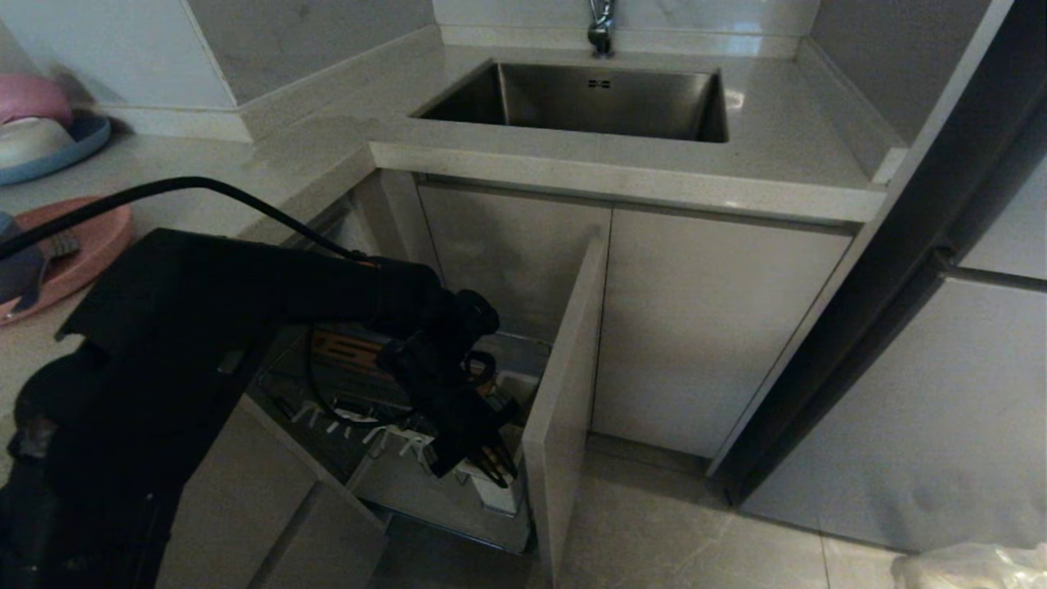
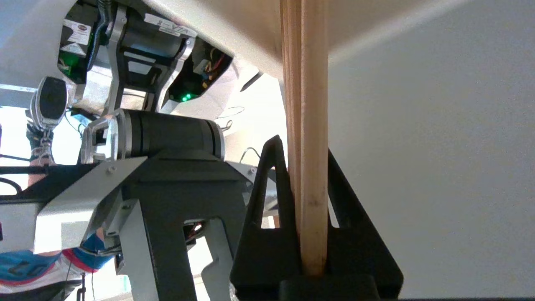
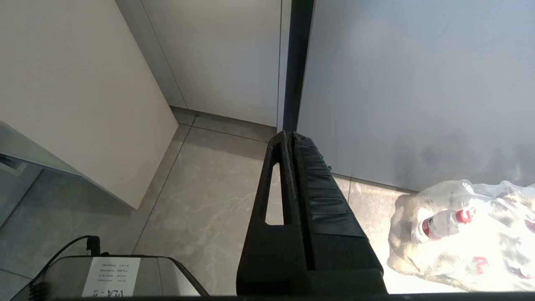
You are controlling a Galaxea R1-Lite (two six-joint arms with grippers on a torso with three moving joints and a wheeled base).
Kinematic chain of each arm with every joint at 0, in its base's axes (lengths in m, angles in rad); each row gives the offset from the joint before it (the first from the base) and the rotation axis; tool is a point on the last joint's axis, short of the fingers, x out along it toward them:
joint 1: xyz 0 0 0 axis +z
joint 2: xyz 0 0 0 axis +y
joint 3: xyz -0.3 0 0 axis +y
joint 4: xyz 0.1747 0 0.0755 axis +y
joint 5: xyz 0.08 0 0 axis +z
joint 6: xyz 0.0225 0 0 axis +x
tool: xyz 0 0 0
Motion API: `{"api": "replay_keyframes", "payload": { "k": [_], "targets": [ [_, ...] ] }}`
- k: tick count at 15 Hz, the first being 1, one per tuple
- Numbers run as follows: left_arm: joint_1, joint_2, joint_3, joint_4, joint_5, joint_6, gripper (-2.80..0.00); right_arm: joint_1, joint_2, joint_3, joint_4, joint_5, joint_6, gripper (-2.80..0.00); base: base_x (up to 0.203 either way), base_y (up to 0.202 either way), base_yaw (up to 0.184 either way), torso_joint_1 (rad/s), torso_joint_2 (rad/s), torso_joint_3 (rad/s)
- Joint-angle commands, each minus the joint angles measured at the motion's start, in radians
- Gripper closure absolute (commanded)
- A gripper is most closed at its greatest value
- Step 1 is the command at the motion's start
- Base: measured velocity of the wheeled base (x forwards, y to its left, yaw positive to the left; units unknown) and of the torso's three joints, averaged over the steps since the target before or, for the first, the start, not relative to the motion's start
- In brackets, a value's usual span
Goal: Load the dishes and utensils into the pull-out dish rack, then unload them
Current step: Take the chopsticks out of the cupboard
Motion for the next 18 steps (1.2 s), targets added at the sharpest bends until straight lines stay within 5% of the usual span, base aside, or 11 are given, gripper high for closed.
{"api": "replay_keyframes", "payload": {
  "k": [1, 18],
  "targets": [
    [0.0, -0.032, 0.001, 0.012, -0.003, -0.006, 0.0, 0.0, 0.0, 0.0, 0.001, 0.0, 0.0, 0.0, 0.0, 0.0, 0.0, 0.0, 0.0, 0.0],
    [0.003, -0.158, -0.003, 0.037, 0.001, -0.007, 0.0, 0.0, 0.0, 0.0, 0.001, 0.0, -0.001, 0.0, 0.0, 0.0, 0.0, 0.0, 0.0, 0.0]
  ]
}}
